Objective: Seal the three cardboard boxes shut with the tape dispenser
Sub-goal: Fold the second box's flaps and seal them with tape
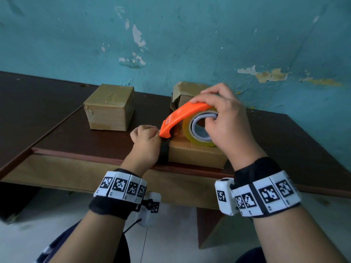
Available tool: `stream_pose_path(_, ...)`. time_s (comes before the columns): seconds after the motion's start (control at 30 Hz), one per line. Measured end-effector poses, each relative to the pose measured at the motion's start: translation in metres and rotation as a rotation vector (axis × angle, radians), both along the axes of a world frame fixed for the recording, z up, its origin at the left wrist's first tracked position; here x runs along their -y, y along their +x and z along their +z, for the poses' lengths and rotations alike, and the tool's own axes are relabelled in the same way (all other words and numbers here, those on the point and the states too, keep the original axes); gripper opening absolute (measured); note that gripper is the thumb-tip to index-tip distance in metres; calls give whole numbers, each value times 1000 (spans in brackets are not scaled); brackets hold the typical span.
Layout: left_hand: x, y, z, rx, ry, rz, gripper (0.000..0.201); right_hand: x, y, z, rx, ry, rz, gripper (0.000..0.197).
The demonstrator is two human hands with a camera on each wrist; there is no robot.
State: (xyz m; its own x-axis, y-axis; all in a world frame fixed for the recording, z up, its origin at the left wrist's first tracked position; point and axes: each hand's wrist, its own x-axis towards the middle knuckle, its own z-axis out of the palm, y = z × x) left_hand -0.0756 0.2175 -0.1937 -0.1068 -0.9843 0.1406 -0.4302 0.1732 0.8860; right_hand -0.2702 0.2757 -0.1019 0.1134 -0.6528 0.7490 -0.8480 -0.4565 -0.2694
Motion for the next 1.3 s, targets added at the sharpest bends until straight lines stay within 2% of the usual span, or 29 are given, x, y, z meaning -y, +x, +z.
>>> stream_pose_path(0.13,-10,-6,5,158,23,-27,39,-4,-6,-3,65,13,9,57)
stream_pose_path(0.33,-23,-7,19,305,36,-8,33,-3,1,3,38,37,13,55)
stream_pose_path(0.53,-20,-4,5,561,-64,-46,43,-6,5,6,25,86,-14,56)
stream_pose_path(0.63,-24,-1,-1,673,-142,-11,62,-8,8,9,7,103,-13,54)
stream_pose_path(0.7,-22,1,-3,650,-149,25,67,-10,9,11,2,139,-10,49)
stream_pose_path(0.8,-18,3,-5,484,-175,-43,47,-11,8,12,44,179,4,30)
stream_pose_path(0.87,-17,5,-5,378,-200,-131,52,-9,10,12,92,182,3,21)
stream_pose_path(0.93,-18,9,-3,328,-188,-178,58,-7,14,13,87,159,-46,27)
stream_pose_path(1.1,-17,22,0,368,-167,-349,54,-7,20,22,69,209,-111,17)
stream_pose_path(1.2,-20,25,2,434,-187,-404,77,-12,21,32,81,335,-123,12)
stream_pose_path(1.3,-23,19,4,296,-222,-356,72,-10,21,48,123,513,-167,11)
